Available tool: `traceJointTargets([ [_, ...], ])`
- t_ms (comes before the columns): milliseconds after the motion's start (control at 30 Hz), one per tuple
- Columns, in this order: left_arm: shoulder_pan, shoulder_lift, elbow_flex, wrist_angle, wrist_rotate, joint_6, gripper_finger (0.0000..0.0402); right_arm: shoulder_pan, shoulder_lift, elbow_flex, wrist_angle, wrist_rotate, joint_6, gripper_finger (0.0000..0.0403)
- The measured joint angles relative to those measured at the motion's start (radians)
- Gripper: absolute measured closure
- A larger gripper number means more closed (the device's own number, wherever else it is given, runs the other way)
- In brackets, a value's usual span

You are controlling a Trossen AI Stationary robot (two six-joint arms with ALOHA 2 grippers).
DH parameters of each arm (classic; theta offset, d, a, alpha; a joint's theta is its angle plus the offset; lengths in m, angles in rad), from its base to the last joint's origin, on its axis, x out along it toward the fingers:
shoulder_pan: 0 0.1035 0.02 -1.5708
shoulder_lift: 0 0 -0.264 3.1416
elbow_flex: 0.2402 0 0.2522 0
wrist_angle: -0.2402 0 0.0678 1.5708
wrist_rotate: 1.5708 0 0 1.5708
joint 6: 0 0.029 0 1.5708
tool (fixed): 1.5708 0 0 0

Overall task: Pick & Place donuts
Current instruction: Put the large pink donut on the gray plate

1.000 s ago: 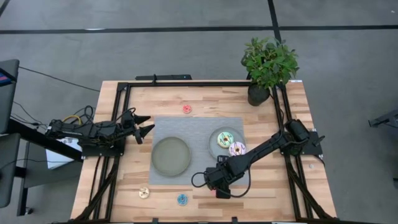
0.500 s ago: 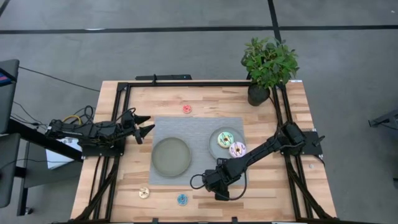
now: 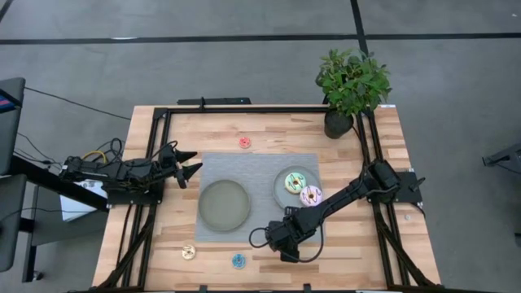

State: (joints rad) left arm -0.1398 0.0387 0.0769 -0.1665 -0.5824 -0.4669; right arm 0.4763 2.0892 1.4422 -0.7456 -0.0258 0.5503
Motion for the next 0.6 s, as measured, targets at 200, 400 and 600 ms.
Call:
traceJointTargets([
  [200, 0.0, 0.0, 0.0, 0.0, 0.0, 0.0, 0.0104, 0.0, -0.008, 0.021, -0.027, -0.001, -0.001, 0.0243],
  [400, 0.0, 0.0, 0.0, 0.0, 0.0, 0.0, 0.0104, 0.001, -0.012, 0.072, -0.033, -0.013, -0.006, 0.0276],
  [600, 0.0, 0.0, 0.0, 0.0, 0.0, 0.0, 0.0104, -0.008, -0.014, 0.179, -0.127, -0.024, -0.06, 0.0284],
])
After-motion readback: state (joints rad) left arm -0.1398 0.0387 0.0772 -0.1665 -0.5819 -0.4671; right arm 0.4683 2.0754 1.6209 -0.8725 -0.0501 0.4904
